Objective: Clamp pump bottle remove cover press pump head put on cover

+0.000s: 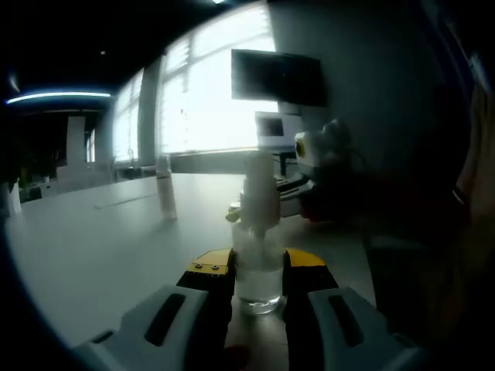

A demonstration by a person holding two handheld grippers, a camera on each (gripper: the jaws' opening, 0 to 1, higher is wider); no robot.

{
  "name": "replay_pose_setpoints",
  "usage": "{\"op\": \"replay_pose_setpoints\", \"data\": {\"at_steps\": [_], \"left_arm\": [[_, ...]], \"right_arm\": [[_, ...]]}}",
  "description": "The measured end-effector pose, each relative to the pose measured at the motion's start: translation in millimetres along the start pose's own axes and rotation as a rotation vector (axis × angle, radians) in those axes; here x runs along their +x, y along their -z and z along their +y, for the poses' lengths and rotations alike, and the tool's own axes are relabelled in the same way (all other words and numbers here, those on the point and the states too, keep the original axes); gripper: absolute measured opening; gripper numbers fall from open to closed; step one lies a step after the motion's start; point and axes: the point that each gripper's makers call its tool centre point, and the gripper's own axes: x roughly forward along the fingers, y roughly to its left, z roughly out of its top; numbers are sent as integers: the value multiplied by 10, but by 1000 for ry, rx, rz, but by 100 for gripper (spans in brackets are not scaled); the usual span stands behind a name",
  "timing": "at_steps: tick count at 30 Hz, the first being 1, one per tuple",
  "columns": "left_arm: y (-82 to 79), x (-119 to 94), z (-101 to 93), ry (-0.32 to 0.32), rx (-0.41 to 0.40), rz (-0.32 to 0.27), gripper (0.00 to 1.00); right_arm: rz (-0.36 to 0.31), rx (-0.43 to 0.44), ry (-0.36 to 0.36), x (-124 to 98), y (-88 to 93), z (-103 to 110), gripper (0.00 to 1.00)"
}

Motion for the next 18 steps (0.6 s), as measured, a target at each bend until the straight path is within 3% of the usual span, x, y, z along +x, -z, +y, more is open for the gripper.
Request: {"op": "replay_pose_setpoints", "data": {"at_steps": [18], "left_arm": [[8, 1, 17, 1, 0, 0, 15]], "right_arm": [[4, 9, -10, 6, -17, 2, 11]]}}
